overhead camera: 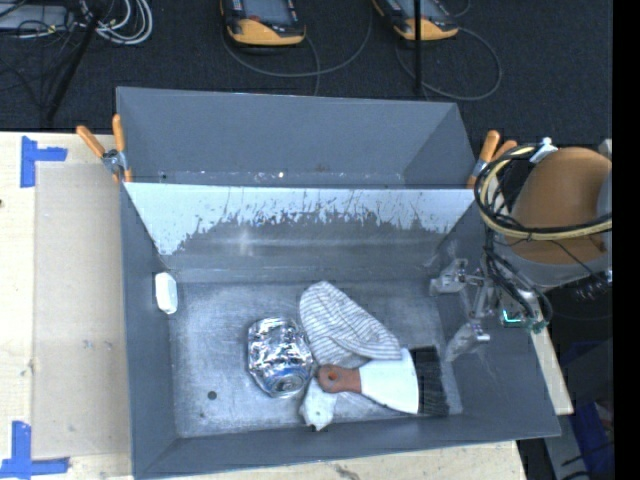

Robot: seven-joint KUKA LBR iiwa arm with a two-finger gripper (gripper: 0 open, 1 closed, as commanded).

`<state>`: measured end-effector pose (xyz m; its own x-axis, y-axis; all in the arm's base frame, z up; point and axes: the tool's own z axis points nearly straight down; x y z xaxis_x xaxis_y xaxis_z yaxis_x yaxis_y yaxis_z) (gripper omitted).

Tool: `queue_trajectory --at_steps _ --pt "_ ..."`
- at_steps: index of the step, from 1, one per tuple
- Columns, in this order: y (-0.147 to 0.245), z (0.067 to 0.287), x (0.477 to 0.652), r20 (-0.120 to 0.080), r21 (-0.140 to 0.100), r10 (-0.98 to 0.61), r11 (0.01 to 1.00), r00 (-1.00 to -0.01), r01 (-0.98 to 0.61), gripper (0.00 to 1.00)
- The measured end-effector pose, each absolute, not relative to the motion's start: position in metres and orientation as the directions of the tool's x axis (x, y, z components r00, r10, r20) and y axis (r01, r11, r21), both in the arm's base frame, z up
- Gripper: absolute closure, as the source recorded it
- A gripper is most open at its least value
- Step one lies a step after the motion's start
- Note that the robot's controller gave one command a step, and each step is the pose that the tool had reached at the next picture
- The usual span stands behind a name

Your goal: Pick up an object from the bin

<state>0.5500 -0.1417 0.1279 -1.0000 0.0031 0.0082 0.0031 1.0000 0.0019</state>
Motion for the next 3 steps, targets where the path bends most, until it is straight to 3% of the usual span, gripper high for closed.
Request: queue_trajectory --at_steps 1,2,3 --pt "-0.141 0.132 0.552 0.001 0.001 0.0 1.0 -1.0 0.0 0.0" --pt "-0.134 0.116 0.541 -0.007 -0.003 -0.063 0.998 -0.998 -0.063 0.0" --pt "-0.138 0.089 0.507 0.004 0.004 -0.137 0.991 -0.991 -0.137 0.0"
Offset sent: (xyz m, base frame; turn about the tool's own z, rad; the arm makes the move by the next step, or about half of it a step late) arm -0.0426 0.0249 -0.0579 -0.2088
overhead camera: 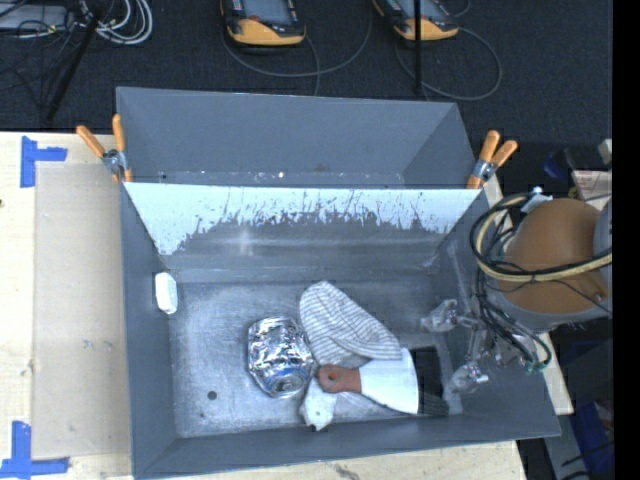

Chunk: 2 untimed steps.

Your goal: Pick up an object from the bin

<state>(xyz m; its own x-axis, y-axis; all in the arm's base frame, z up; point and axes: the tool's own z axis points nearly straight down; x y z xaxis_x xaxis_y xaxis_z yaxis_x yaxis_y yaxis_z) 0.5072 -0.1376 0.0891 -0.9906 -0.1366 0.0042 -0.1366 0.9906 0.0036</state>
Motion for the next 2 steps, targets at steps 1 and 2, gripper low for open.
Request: queue_trajectory --at_steps 1,2 --pt "-0.112 0.08 0.489 0.001 -0.002 -0.11 0.994 -0.994 -0.11 0.0" --pt "-0.102 0.105 0.49 0.001 0.005 -0.188 0.982 -0.982 -0.188 0.0"
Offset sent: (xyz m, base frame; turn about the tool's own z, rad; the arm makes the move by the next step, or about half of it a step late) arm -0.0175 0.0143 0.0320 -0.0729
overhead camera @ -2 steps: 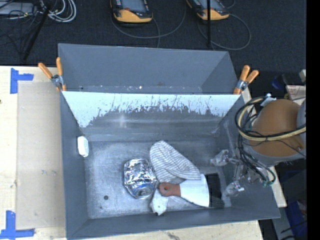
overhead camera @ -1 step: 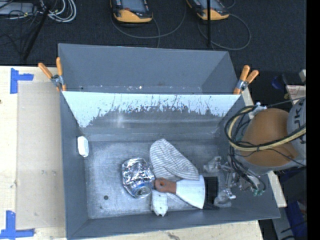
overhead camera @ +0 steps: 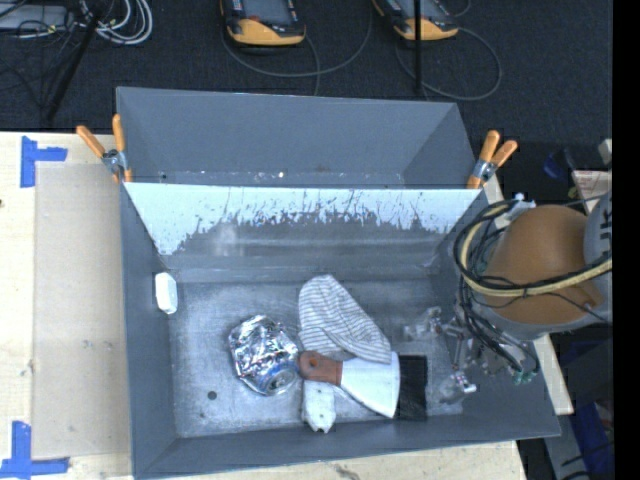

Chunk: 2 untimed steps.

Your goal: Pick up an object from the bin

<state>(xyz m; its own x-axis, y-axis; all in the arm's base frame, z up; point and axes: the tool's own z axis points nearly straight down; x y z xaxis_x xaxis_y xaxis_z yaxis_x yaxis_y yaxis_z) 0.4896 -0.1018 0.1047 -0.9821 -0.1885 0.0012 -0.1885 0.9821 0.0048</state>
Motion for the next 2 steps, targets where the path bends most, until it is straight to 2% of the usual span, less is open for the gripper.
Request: queue_trajectory --at_steps 1,2 --pt "-0.092 0.095 0.479 -0.001 -0.003 -0.203 0.979 -0.979 -0.203 0.0" --pt "-0.07 0.074 0.499 0.012 0.001 -0.312 0.95 -0.95 -0.312 1.0"
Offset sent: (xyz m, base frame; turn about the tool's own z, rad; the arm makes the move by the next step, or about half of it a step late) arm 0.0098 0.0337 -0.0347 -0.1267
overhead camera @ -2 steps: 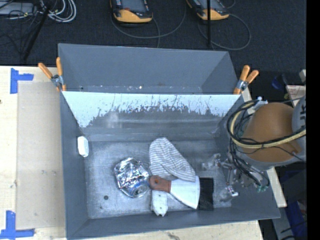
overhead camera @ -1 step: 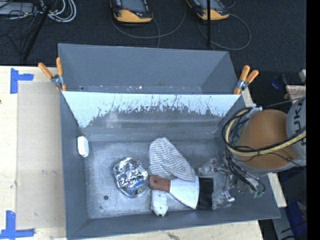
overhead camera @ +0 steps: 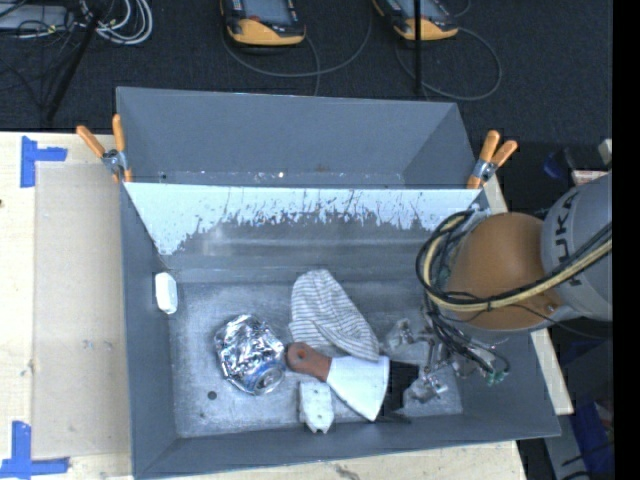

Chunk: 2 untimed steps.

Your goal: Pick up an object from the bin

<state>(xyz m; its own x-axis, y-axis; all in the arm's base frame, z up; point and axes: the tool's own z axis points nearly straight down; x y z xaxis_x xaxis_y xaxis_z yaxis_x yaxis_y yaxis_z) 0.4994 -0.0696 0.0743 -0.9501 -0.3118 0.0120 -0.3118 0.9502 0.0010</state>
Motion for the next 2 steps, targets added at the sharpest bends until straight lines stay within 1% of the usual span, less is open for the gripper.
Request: queue_trajectory --at_steps 1,2 --pt "-0.07 0.074 0.499 0.012 0.001 -0.312 0.95 -0.95 -0.312 1.0" --pt "-0.067 0.106 0.506 0.002 0.002 -0.305 0.952 -0.952 -0.305 1.0"
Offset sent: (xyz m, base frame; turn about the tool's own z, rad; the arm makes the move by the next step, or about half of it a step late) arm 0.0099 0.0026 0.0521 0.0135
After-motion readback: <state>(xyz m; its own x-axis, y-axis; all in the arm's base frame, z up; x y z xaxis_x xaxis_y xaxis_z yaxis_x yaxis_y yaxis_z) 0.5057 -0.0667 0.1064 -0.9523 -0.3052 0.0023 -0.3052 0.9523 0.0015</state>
